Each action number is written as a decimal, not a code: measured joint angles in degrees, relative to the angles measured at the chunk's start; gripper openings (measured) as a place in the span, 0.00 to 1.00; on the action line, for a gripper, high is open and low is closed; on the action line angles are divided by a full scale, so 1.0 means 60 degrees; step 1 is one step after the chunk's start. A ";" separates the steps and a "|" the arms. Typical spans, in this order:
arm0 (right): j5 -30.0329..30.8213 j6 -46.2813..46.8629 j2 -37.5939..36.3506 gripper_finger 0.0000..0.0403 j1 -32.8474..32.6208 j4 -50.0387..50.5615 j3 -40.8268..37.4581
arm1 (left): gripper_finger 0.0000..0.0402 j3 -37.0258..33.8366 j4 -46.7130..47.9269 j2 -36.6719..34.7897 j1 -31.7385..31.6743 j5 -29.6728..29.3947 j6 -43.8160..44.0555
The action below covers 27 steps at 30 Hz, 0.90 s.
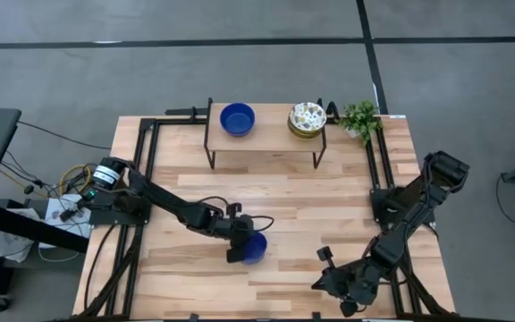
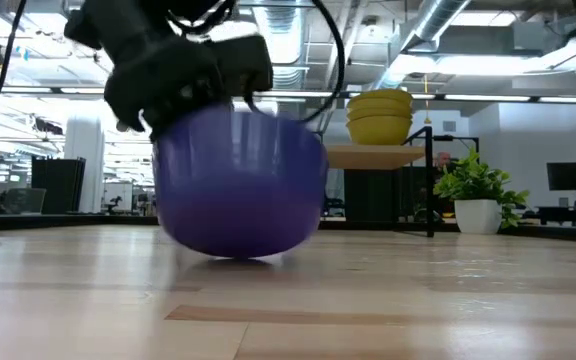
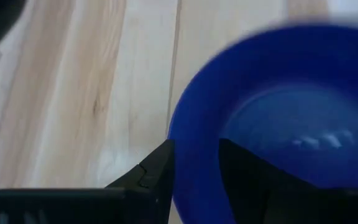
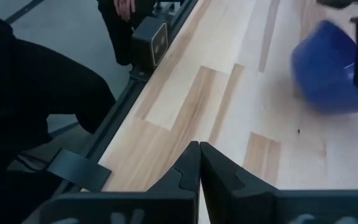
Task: Pick & Place Mini bowls
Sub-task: Stack the blue bowl on the blue bowl on the shelf
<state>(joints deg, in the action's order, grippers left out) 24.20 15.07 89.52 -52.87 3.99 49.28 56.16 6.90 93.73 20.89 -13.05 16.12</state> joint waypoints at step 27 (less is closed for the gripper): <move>0.0274 0.0091 0.0004 0.00 -0.0108 -0.0022 0.0000 | 0.30 0.0005 -0.0321 -0.0259 -0.0015 0.0108 0.0119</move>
<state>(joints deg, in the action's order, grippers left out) 25.84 15.62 89.54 -53.52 3.86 49.28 56.18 4.97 92.18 20.80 -12.40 16.84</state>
